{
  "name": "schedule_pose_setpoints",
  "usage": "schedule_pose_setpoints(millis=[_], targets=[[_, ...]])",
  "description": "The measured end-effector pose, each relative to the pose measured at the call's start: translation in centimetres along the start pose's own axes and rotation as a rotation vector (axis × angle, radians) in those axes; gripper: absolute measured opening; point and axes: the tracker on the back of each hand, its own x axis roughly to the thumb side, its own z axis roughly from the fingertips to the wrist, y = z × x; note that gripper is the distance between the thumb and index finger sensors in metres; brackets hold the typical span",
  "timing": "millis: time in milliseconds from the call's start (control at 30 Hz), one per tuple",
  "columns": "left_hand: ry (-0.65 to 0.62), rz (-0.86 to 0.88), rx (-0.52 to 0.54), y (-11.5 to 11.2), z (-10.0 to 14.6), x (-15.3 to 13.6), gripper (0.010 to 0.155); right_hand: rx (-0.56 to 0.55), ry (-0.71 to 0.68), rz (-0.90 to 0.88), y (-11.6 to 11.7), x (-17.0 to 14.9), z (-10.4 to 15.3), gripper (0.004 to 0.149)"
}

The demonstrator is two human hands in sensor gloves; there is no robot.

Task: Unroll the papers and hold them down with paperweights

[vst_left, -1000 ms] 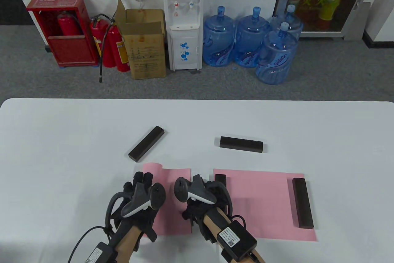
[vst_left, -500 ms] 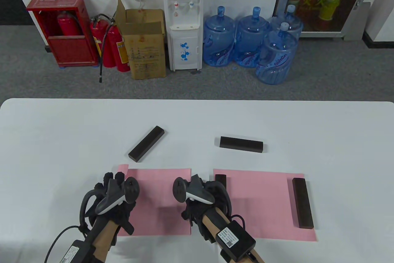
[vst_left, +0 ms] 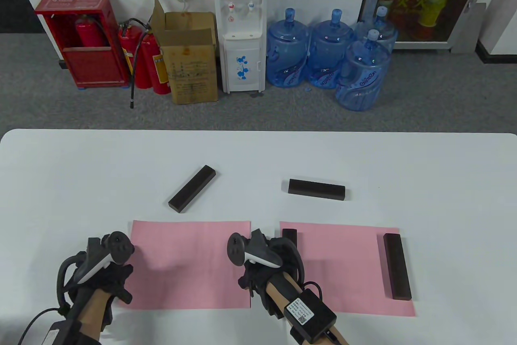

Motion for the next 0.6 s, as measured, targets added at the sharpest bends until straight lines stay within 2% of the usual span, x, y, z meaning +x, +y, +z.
schedule_pose_setpoints(millis=[133,333,400,500,600], targets=[[-0.029,0.091,-0.018,-0.6,-0.3,-1.0,0.061,0.003,0.003,0.018,-0.1,0.2,0.0,0.095],[-0.022,0.083,-0.053,-0.5,-0.3,-0.9,0.061,0.04,0.007,0.016,-0.5,0.2,-0.1,0.096],[-0.02,0.091,-0.061,-0.5,-0.3,-1.0,0.061,0.043,-0.015,-0.012,-1.5,-0.2,-0.2,0.095],[-0.022,0.095,-0.066,-0.5,-0.2,-0.9,0.061,0.006,0.014,-0.137,-4.5,-2.4,-0.5,0.094],[-0.023,0.107,-0.071,-0.5,-0.1,-1.0,0.061,-0.053,0.097,-0.257,-8.0,-6.2,-1.6,0.092]])
